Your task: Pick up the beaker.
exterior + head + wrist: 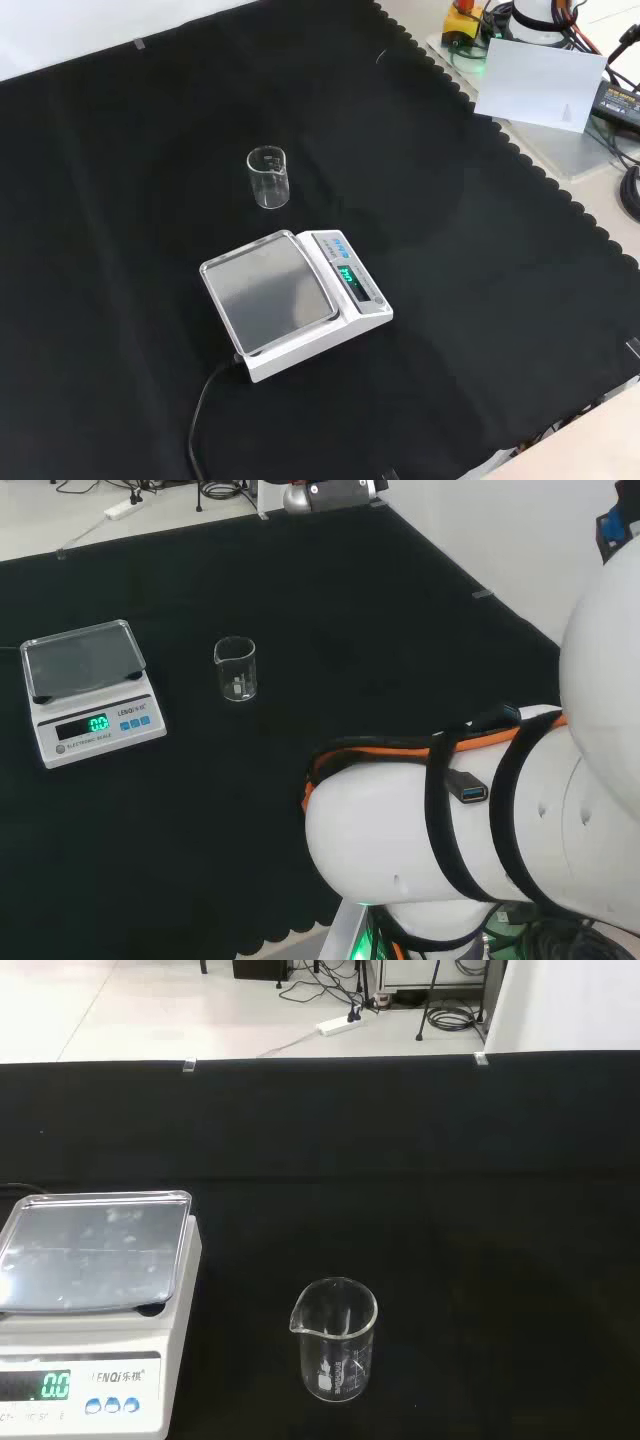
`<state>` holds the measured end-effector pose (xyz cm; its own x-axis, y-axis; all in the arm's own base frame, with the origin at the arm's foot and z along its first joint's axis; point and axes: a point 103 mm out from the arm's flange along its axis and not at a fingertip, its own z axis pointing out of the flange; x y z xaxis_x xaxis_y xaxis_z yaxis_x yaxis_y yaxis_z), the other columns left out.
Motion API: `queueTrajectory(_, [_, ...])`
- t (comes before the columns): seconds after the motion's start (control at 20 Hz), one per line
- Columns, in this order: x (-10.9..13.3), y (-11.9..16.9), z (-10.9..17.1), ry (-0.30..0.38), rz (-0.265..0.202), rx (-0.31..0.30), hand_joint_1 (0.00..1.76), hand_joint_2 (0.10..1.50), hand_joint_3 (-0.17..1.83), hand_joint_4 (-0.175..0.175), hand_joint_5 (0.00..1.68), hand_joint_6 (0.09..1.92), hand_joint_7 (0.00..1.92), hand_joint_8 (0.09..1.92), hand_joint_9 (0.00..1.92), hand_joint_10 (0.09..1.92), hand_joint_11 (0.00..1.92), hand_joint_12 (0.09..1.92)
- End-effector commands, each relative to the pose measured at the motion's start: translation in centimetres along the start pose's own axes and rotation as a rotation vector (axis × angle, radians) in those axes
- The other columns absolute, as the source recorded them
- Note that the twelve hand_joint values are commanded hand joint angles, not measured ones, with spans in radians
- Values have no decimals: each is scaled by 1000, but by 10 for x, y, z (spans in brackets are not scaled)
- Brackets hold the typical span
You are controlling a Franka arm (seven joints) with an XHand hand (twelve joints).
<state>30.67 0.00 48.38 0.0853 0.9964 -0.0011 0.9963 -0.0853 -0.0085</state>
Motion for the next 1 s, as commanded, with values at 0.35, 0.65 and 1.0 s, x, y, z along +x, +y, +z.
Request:
queueTrajectory(0.35, [30,25,23,22,9,14,602,600,318,0,236,145,195,723,331,856,152,1553])
queueTrajectory(0.65, [28,77,79,38,15,78,631,597,306,28,260,140,185,718,334,858,155,1560])
queueTrajectory(1.0, [36,132,157,0,-26,196,670,590,295,39,264,127,185,716,339,859,163,1566])
